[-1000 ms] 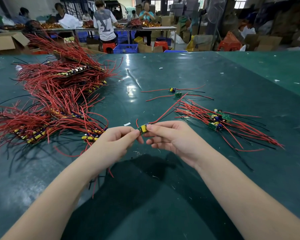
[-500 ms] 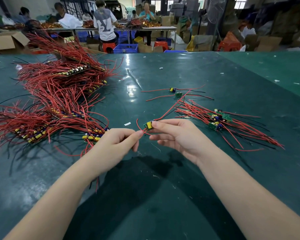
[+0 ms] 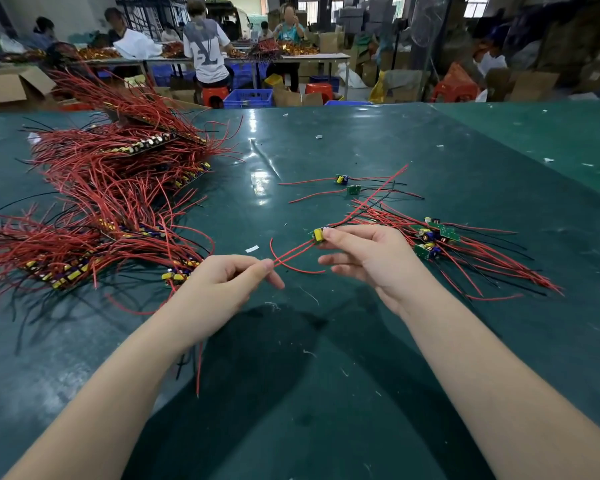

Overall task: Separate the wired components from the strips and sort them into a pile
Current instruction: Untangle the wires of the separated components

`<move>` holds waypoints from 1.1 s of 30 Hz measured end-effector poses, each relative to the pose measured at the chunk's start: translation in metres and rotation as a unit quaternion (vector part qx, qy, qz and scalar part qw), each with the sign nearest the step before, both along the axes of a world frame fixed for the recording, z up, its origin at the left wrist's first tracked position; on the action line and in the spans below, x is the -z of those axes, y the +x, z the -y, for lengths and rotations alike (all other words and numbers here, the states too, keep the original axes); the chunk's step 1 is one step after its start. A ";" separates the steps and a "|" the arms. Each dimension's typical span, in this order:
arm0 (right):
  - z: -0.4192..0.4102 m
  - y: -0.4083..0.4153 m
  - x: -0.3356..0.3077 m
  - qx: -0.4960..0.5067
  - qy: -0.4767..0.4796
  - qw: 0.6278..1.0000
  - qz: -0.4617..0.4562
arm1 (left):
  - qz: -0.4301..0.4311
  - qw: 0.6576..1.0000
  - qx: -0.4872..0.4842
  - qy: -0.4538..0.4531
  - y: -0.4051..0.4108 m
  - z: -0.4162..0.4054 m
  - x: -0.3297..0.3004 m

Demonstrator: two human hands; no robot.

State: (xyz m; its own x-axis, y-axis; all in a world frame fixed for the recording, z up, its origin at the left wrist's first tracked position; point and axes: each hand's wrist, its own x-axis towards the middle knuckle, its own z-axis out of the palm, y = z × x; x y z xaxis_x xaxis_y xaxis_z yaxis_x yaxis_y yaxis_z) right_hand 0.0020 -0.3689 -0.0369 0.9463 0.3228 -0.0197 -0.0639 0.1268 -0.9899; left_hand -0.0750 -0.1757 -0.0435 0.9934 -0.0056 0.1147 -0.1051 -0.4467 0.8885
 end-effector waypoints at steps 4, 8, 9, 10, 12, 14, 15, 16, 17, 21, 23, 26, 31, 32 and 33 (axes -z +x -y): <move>0.007 0.006 -0.003 0.051 0.037 0.998 -0.021 | 0.003 0.999 -0.013 -0.035 0.002 0.000 -0.001; 0.012 0.010 -0.003 0.066 0.055 0.996 -0.032 | -0.009 0.995 -0.033 -0.091 0.001 -0.002 -0.001; 0.013 0.011 -0.004 0.067 0.057 0.996 -0.033 | -0.016 0.994 -0.039 -0.099 0.001 -0.002 -0.001; 0.013 0.011 -0.004 0.067 0.060 0.995 -0.034 | -0.025 0.994 -0.041 -0.103 0.001 -0.003 -0.001; 0.013 0.012 -0.004 0.065 0.066 0.995 -0.038 | -0.039 0.994 -0.036 -0.094 0.000 -0.003 -0.002; 0.015 0.013 -0.004 0.065 0.073 0.994 -0.044 | -0.046 0.996 -0.033 -0.070 -0.001 -0.005 -0.003; 0.015 0.014 -0.004 0.066 0.077 0.994 -0.048 | -0.047 0.997 -0.032 -0.058 -0.001 -0.006 -0.003; 0.015 0.014 -0.004 0.067 0.082 0.993 -0.053 | -0.052 0.996 -0.035 -0.058 -0.001 -0.006 -0.002; 0.016 0.014 -0.004 0.068 0.087 0.992 -0.059 | -0.055 0.995 -0.042 -0.066 -0.001 -0.007 -0.002; 0.017 0.016 -0.005 0.068 0.106 0.988 -0.085 | -0.084 0.984 -0.052 -0.147 0.001 -0.008 -0.002; 0.018 0.016 -0.006 0.072 0.114 0.986 -0.100 | -0.106 0.976 -0.031 -0.189 0.001 -0.009 -0.002; 0.019 0.017 -0.006 0.074 0.113 0.985 -0.104 | -0.138 0.976 0.005 -0.169 -0.002 -0.009 -0.003; 0.017 0.015 -0.005 0.071 0.081 0.992 -0.064 | -0.110 0.994 0.003 0.001 0.000 -0.007 0.002; 0.017 0.014 -0.005 0.072 0.075 0.993 -0.055 | -0.102 0.995 0.003 0.017 0.000 -0.007 0.002; 0.017 0.014 -0.005 0.074 0.071 0.993 -0.050 | -0.091 0.995 0.004 0.028 0.000 -0.007 0.002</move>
